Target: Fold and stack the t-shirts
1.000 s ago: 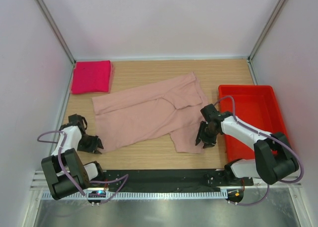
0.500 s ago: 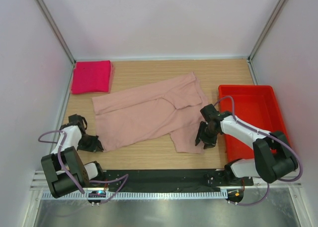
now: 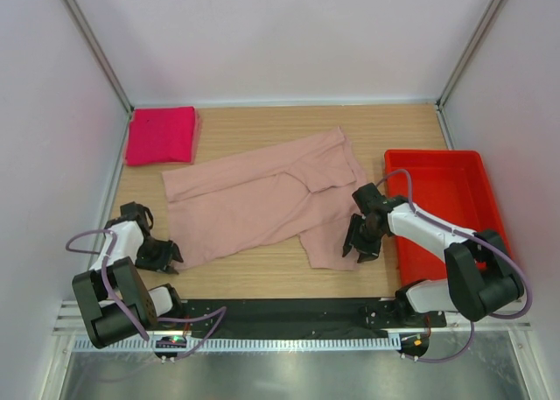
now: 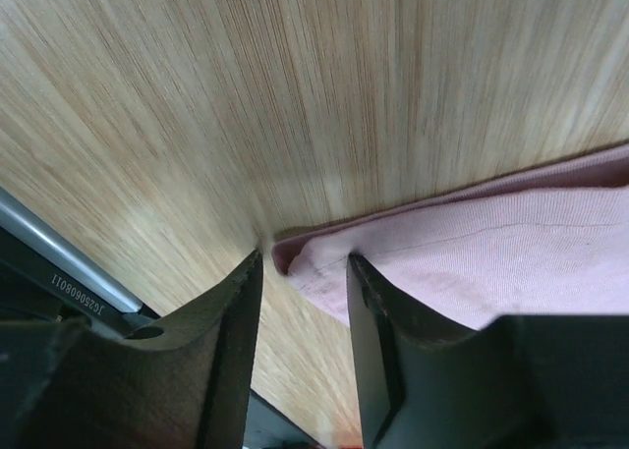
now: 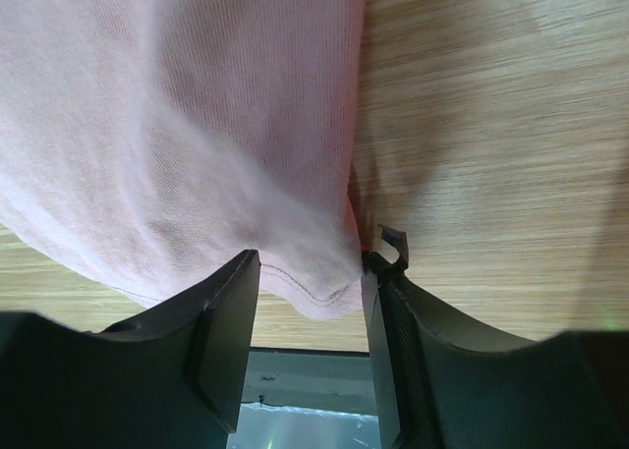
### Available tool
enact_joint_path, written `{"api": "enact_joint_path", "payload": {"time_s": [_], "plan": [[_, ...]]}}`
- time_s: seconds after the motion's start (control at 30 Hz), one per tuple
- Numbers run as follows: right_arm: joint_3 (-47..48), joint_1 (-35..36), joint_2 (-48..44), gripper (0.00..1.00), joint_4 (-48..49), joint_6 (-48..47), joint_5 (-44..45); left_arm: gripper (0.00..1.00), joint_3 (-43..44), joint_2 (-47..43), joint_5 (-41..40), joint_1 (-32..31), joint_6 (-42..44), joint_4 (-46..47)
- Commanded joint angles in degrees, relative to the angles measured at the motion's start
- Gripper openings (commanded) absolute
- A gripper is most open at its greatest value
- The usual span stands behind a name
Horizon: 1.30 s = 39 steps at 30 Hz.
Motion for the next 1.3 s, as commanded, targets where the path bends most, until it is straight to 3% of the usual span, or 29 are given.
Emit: {"api": "enact_joint_path", "payload": {"time_s": [0.0,0.1,0.23,0.37,0.6,0.9,1.03,1.13,1.2,1.27], "plan": [[1.25,-0.19,-0.37,0.52,0.52,-0.38,-0.09,0.40,-1.05,0.57,-1.12,1.00,-1.59,1.88],[1.07,-0.19,-0.46,0.53,-0.10,-0.47,0.43,0.35,-1.58,2.15,-1.12,1.18,-1.76,3.46],[1.25,-0.28,-0.55,0.53,-0.63,-0.38,0.61,0.09,-1.84,3.82,-1.21,1.18,-1.68,4.08],[1.25,-0.72,-0.81,0.54,-0.98,-0.64,0.52,0.01,-2.11,2.42,-1.12,1.18,-1.59,3.91],[-0.16,-0.81,-0.29,0.58,-0.28,-1.17,-1.41,0.00,-1.93,1.45,0.10,1.27,-0.80,3.73],[-1.65,-0.90,0.59,0.55,1.22,-1.87,-2.82,0.00,-1.67,0.66,0.81,1.18,-0.27,4.08],[0.36,-0.81,0.95,0.37,0.87,-4.23,-2.03,0.00,-1.67,0.66,1.25,1.09,-0.09,4.00],[6.41,-0.72,-0.11,0.08,-1.50,-6.26,-1.41,0.00,-1.76,0.31,1.34,1.18,-0.09,3.99],[11.16,-0.63,1.64,0.01,-1.59,-6.71,-2.20,0.00,-1.93,0.05,1.25,1.09,-0.18,4.00],[16.94,-0.63,4.36,0.01,-2.21,-6.97,-3.95,0.00,-1.84,0.05,1.25,1.09,-0.18,3.91]]}}
